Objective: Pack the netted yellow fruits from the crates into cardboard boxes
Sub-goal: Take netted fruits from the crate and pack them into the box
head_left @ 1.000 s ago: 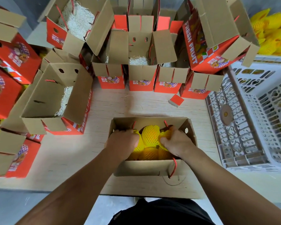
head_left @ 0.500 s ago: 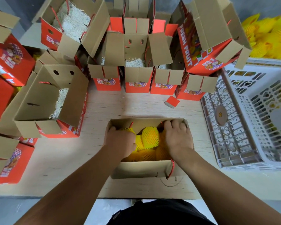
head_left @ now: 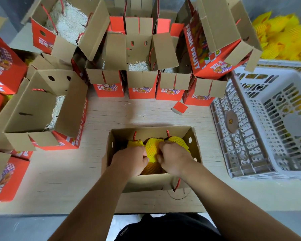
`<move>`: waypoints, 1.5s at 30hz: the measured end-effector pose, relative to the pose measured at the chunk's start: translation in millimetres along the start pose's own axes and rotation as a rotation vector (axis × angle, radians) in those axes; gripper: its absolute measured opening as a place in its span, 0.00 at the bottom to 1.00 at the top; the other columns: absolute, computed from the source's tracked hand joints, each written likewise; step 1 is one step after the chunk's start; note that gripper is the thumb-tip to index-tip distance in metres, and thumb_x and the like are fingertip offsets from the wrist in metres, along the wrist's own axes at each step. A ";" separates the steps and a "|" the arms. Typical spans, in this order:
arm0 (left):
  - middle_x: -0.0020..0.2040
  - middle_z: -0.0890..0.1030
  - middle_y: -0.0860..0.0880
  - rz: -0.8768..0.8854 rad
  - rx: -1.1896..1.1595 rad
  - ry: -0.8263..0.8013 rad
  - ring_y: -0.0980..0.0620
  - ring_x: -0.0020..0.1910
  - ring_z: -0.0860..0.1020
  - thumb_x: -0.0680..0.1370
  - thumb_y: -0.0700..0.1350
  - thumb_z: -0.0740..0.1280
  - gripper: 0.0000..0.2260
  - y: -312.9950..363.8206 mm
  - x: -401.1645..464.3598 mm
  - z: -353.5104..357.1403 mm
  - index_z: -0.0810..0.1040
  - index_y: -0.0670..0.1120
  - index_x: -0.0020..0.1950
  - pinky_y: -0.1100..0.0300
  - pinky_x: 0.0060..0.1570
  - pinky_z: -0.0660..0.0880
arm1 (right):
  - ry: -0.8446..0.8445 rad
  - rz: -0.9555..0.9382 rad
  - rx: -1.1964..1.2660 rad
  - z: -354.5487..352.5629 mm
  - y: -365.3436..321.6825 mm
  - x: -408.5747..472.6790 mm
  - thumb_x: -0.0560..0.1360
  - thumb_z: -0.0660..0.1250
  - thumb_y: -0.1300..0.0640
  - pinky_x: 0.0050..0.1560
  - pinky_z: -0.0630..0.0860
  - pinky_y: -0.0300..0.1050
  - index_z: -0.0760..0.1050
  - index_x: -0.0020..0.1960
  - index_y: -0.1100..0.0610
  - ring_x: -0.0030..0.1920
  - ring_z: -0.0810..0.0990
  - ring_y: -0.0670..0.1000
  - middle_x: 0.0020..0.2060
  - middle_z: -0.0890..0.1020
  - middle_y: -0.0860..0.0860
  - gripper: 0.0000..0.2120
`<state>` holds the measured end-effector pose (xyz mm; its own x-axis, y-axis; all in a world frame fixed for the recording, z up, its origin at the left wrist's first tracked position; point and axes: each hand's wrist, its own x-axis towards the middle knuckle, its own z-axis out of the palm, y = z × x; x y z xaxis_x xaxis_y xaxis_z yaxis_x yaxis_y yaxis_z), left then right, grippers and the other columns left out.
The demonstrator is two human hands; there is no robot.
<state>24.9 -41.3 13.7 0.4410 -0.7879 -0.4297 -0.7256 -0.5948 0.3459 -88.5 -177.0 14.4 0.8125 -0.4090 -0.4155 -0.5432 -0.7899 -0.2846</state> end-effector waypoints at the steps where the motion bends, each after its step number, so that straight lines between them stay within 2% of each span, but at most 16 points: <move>1: 0.47 0.82 0.50 0.004 -0.004 0.007 0.50 0.46 0.81 0.84 0.55 0.62 0.10 1.0 -1.3 0.2 0.78 0.51 0.57 0.51 0.51 0.81 | 0.004 -0.026 0.026 0.6 1.7 -0.1 0.81 0.63 0.54 0.55 0.76 0.51 0.74 0.61 0.56 0.62 0.77 0.60 0.60 0.77 0.55 0.11; 4: 0.49 0.83 0.50 0.017 -0.047 0.022 0.49 0.47 0.81 0.84 0.55 0.61 0.10 7.3 -1.3 1.0 0.78 0.51 0.58 0.49 0.51 0.80 | 0.043 -0.063 0.081 -0.2 11.3 -9.7 0.79 0.63 0.54 0.52 0.77 0.50 0.75 0.58 0.53 0.57 0.78 0.58 0.56 0.78 0.53 0.09; 10: 0.56 0.82 0.55 0.140 -0.314 0.142 0.54 0.55 0.80 0.83 0.51 0.63 0.07 60.6 10.1 2.0 0.79 0.55 0.58 0.51 0.54 0.79 | 0.311 -0.093 0.140 -14.2 40.2 -41.2 0.79 0.62 0.53 0.45 0.76 0.49 0.75 0.54 0.53 0.52 0.78 0.55 0.49 0.79 0.51 0.06; 13: 0.52 0.83 0.57 0.195 -0.408 0.204 0.57 0.52 0.80 0.83 0.49 0.64 0.05 97.2 24.4 -3.4 0.79 0.56 0.54 0.54 0.53 0.78 | 0.437 -0.081 0.233 -32.4 63.8 -53.7 0.80 0.63 0.56 0.45 0.76 0.53 0.76 0.53 0.57 0.48 0.78 0.55 0.47 0.80 0.53 0.06; 16: 0.47 0.81 0.59 0.248 -0.433 0.210 0.63 0.45 0.78 0.83 0.50 0.64 0.03 143.9 44.3 -6.9 0.76 0.58 0.51 0.66 0.44 0.72 | 0.545 -0.075 0.369 -51.8 103.0 -68.7 0.80 0.66 0.61 0.40 0.73 0.50 0.77 0.52 0.58 0.42 0.77 0.53 0.43 0.80 0.52 0.03; 18: 0.46 0.80 0.58 0.253 -0.459 0.225 0.62 0.44 0.77 0.83 0.50 0.64 0.02 158.6 52.2 -9.4 0.74 0.58 0.51 0.64 0.41 0.71 | 0.574 -0.070 0.428 -57.4 116.2 -71.1 0.80 0.65 0.61 0.40 0.74 0.51 0.77 0.52 0.58 0.40 0.78 0.51 0.42 0.81 0.51 0.03; 20: 0.47 0.80 0.56 0.300 -0.458 0.224 0.57 0.45 0.78 0.83 0.49 0.63 0.01 197.0 66.5 -7.0 0.74 0.55 0.52 0.56 0.45 0.75 | 0.624 -0.032 0.466 -67.4 148.2 -80.9 0.81 0.65 0.61 0.41 0.75 0.50 0.77 0.52 0.57 0.40 0.79 0.51 0.42 0.82 0.51 0.03; 24: 0.48 0.80 0.56 0.399 -0.505 0.263 0.52 0.46 0.79 0.83 0.48 0.64 0.01 289.3 95.6 4.6 0.75 0.53 0.53 0.55 0.45 0.74 | 0.766 0.030 0.513 -88.3 231.8 -103.6 0.81 0.65 0.59 0.38 0.73 0.38 0.77 0.53 0.55 0.37 0.77 0.44 0.41 0.82 0.46 0.03; 27: 0.46 0.81 0.53 0.501 -0.520 0.253 0.53 0.41 0.79 0.84 0.47 0.63 0.04 375.9 121.7 21.4 0.75 0.49 0.55 0.54 0.40 0.74 | 0.821 0.096 0.553 -107.0 314.3 -129.6 0.82 0.65 0.58 0.41 0.76 0.48 0.77 0.53 0.54 0.39 0.81 0.48 0.40 0.83 0.47 0.03; 30: 0.45 0.80 0.52 0.603 -0.500 0.222 0.53 0.39 0.77 0.84 0.48 0.61 0.05 467.0 153.4 40.8 0.75 0.48 0.54 0.54 0.38 0.72 | 0.912 0.176 0.583 -123.1 401.6 -157.0 0.81 0.65 0.59 0.40 0.76 0.46 0.76 0.52 0.52 0.40 0.81 0.46 0.40 0.82 0.46 0.04; 32: 0.43 0.79 0.52 0.674 -0.455 0.227 0.52 0.38 0.77 0.83 0.48 0.62 0.05 528.4 178.9 54.6 0.75 0.48 0.52 0.54 0.36 0.71 | 0.974 0.247 0.590 -129.3 459.6 -172.5 0.81 0.65 0.58 0.38 0.75 0.42 0.76 0.53 0.49 0.40 0.80 0.43 0.39 0.82 0.43 0.05; 35: 0.42 0.80 0.49 0.747 -0.277 0.230 0.45 0.42 0.79 0.82 0.46 0.65 0.06 614.9 220.8 77.9 0.79 0.46 0.51 0.49 0.40 0.73 | 0.980 0.414 0.551 -126.9 545.9 -193.2 0.80 0.66 0.60 0.39 0.74 0.50 0.79 0.55 0.54 0.42 0.81 0.53 0.42 0.84 0.49 0.06; 38: 0.47 0.83 0.48 0.811 0.063 0.190 0.42 0.50 0.81 0.81 0.50 0.64 0.07 669.0 251.7 103.5 0.80 0.49 0.52 0.49 0.45 0.73 | 0.818 0.617 0.465 -120.8 627.8 -207.0 0.78 0.67 0.60 0.49 0.75 0.54 0.79 0.58 0.58 0.51 0.81 0.61 0.51 0.83 0.57 0.10; 41: 0.48 0.84 0.44 0.721 0.328 0.144 0.39 0.50 0.82 0.81 0.53 0.63 0.11 689.6 268.6 120.7 0.80 0.48 0.56 0.53 0.42 0.71 | 0.596 0.791 0.521 -126.9 691.9 -197.5 0.78 0.68 0.56 0.60 0.75 0.57 0.72 0.71 0.54 0.60 0.78 0.65 0.63 0.76 0.62 0.22; 43: 0.47 0.83 0.45 0.639 0.435 0.095 0.39 0.50 0.82 0.81 0.53 0.62 0.11 695.2 273.6 126.0 0.79 0.48 0.55 0.54 0.43 0.72 | 0.631 0.815 0.543 -137.9 717.8 -181.1 0.77 0.68 0.53 0.65 0.72 0.61 0.66 0.74 0.51 0.64 0.73 0.67 0.66 0.70 0.63 0.27; 45: 0.39 0.77 0.48 0.593 0.507 0.090 0.42 0.47 0.81 0.82 0.52 0.62 0.09 699.7 277.5 131.0 0.77 0.49 0.49 0.54 0.45 0.76 | 0.711 0.874 0.372 -147.5 736.7 -168.6 0.76 0.70 0.49 0.67 0.66 0.64 0.62 0.75 0.51 0.68 0.65 0.67 0.68 0.65 0.61 0.32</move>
<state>-429.7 -655.3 27.3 -0.0703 -0.9740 -0.2152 -0.9963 0.0576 0.0643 -594.4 -757.3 2.2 0.0069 -0.9985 -0.0541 -0.9052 0.0167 -0.4247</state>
